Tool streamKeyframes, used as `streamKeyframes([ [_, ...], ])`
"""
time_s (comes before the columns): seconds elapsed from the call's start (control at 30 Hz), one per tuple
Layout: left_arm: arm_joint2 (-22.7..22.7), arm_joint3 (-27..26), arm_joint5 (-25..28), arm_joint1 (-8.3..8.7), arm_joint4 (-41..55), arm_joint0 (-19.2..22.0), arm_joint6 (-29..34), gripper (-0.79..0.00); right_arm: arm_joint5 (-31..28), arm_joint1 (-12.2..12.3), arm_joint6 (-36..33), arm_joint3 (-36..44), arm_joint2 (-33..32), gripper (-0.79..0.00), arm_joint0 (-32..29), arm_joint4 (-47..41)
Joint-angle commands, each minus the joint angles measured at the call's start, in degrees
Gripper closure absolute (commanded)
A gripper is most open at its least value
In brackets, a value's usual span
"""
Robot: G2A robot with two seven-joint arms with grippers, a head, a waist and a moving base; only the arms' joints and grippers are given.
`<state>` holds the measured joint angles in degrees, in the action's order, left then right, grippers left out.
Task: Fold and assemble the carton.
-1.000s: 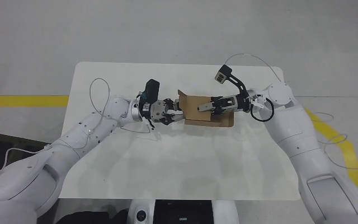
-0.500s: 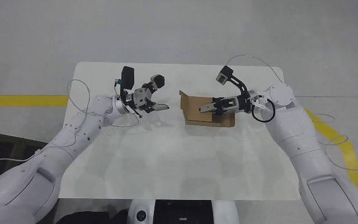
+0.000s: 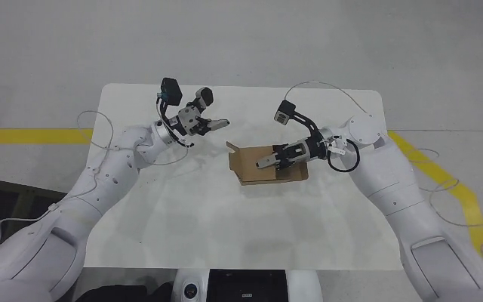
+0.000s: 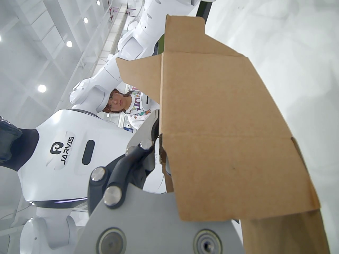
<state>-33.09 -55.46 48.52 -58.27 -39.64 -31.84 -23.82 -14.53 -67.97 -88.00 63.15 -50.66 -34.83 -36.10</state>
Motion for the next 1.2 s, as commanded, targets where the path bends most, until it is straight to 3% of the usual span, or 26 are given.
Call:
streamKeyframes([
  [0.0, -0.36, -0.55, 0.49, -0.14, -0.17, -0.22, 2.05, -0.785, -0.12, -0.02, 0.0, -0.19, 0.42, 0.0, 0.32, -0.35],
  [0.27, -2.13, -3.12, 4.71, -0.39, -2.95, -1.35, 4.75, -0.785, -0.72, 0.1, 0.0, -2.7, 0.43, 0.0, 1.47, -1.39],
  [0.8, -6.11, -7.26, 6.34, -0.72, -4.51, -5.89, 8.07, -0.785, -1.02, 0.35, 0.28, -3.98, -1.27, 0.0, 1.64, -1.07],
  [1.17, -7.33, -8.1, 8.75, -1.77, -4.59, -6.36, 11.23, -0.785, -0.95, -0.1, 0.0, -3.21, -0.69, 0.0, 1.22, -1.24],
])
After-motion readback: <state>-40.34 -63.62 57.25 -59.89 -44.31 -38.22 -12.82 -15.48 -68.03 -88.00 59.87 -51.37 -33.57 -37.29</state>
